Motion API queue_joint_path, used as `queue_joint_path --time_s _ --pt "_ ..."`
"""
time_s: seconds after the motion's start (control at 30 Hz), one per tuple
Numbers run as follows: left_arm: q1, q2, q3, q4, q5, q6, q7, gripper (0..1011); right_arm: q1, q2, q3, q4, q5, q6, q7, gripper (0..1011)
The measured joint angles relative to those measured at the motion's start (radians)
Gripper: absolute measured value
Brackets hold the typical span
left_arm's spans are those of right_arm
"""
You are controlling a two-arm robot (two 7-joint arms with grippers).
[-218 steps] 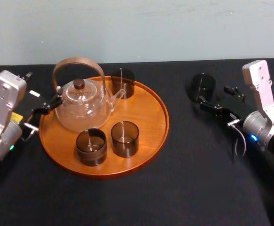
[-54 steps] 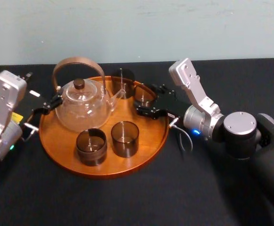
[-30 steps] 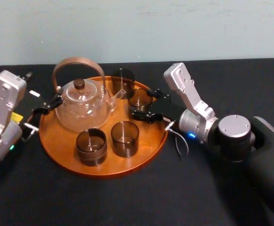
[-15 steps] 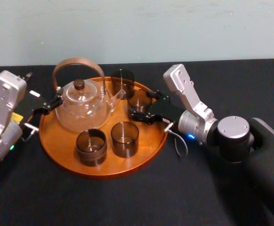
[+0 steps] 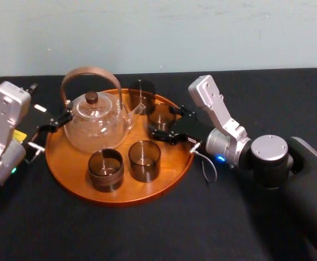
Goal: Pick up the glass from the table and place it on the tray.
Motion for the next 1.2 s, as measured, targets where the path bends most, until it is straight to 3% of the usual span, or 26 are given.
queue_joint_path --time_s 0.17,0.27,0.53,1.2 --pt "0.0 0.0 0.0 0.0 0.0 0.0 0.0 1009 -0.002 0.001 -0.002 0.002 -0.003 0.005 0.0 929" --pt "0.0 0.0 0.0 0.0 0.0 0.0 0.0 1009 -0.002 0.002 -0.003 0.003 -0.005 0.008 0.001 1002" --pt "0.0 0.0 0.0 0.0 0.0 0.0 0.0 1009 -0.008 0.007 0.001 -0.011 0.001 0.011 0.007 1002" --pt "0.0 0.0 0.0 0.0 0.0 0.0 0.0 1009 -0.072 0.059 0.016 -0.113 0.033 0.039 0.012 1002"
